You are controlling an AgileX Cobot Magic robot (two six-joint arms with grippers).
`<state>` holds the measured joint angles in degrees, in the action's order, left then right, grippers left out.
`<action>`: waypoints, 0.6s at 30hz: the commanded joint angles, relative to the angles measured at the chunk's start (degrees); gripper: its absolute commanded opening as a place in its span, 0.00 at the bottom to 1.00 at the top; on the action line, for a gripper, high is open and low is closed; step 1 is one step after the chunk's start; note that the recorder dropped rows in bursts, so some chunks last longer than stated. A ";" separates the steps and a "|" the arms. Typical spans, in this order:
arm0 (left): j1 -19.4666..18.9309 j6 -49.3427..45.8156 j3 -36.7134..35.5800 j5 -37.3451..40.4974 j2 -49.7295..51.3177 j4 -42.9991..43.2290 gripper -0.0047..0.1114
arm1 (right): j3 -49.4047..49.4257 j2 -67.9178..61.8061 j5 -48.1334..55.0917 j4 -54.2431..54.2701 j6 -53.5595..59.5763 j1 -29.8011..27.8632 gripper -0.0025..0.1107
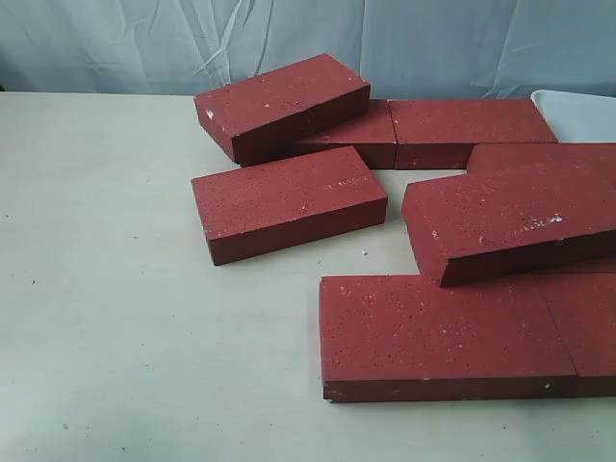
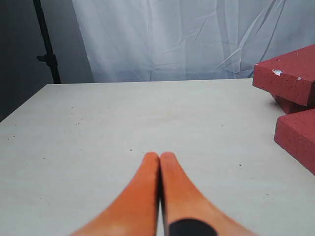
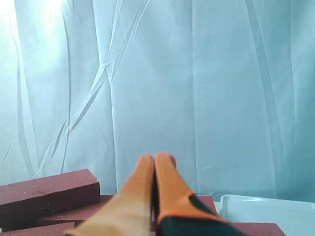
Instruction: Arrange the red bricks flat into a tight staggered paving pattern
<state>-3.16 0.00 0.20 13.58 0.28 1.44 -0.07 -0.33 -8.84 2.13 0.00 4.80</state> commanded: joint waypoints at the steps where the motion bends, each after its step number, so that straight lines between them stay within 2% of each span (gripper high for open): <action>1: -0.17 -0.30 -0.20 0.09 -0.28 0.08 0.04 | 0.07 0.33 -2.86 -0.04 0.00 -0.12 0.01; 11: -0.17 -0.30 -0.20 0.09 -0.28 0.08 0.04 | 0.07 0.33 -14.22 -0.04 0.00 -0.12 0.01; 18: -0.17 -0.30 -0.20 0.09 -0.28 0.08 0.04 | 0.07 0.33 -15.48 0.23 0.00 -0.12 0.01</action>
<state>-3.16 0.00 0.20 13.58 0.28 1.44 -0.07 -0.33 -23.44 2.15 0.00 4.80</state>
